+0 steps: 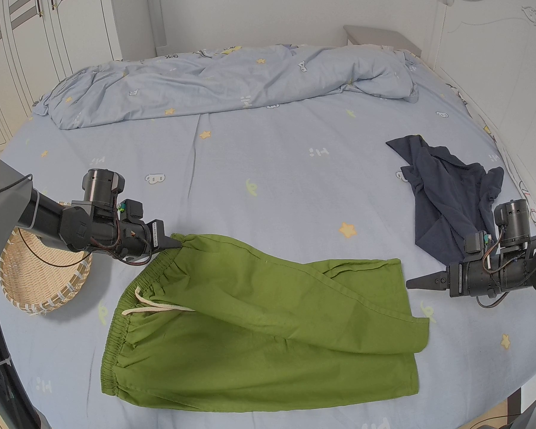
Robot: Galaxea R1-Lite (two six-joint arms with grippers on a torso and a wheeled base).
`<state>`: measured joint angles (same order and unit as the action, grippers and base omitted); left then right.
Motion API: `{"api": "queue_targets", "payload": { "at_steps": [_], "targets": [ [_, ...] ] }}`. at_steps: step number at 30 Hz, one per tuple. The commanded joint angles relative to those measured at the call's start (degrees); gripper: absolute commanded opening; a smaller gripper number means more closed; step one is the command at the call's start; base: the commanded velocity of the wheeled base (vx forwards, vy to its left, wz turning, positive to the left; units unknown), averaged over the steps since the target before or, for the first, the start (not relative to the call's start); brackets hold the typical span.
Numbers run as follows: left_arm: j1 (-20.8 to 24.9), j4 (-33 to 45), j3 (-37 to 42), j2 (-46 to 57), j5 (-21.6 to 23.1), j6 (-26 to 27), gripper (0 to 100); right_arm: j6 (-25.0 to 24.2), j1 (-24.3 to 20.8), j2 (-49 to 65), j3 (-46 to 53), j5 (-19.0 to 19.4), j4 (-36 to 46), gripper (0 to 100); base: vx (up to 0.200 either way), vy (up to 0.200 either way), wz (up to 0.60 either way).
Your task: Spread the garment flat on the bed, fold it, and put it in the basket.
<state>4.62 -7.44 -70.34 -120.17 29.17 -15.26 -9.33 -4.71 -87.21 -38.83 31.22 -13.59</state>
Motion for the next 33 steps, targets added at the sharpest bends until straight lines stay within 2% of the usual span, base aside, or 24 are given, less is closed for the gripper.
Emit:
{"api": "queue_targets", "payload": {
  "at_steps": [1, 11, 22, 29, 30, 33],
  "targets": [
    [-0.3, 0.0, 0.3, 1.6, -0.3, 0.0, 0, 0.0, 0.0, 0.1, 1.2, 0.0, 0.0, 100, 0.000, 0.000, 0.00],
    [-1.2, 0.0, 2.3, 6.3, -0.4, 0.1, 0, 0.1, -0.6, -0.8, 6.9, 0.0, 0.1, 100, 0.000, 0.000, 0.00],
    [-1.0, 0.0, 2.5, 6.2, -0.4, 0.1, 0, -0.1, -2.9, -4.5, 6.3, 0.0, -0.3, 100, 0.000, 0.000, 0.00],
    [-1.0, -0.1, 2.4, 5.8, -0.4, 0.1, 0, -0.2, -2.5, -4.8, 6.4, -0.1, -1.8, 100, 0.000, 0.000, 0.00],
    [-1.0, 0.0, 2.4, 5.8, -0.4, 0.1, 0, -0.2, -2.5, -4.9, 6.4, 0.0, -1.8, 0, 0.000, 0.000, 0.00],
    [-1.1, 0.0, 2.3, 5.8, -0.4, 0.1, 0, -0.2, -2.5, -5.2, 6.4, 0.0, -1.9, 0, 0.000, 0.000, 0.00]
  ]
}}
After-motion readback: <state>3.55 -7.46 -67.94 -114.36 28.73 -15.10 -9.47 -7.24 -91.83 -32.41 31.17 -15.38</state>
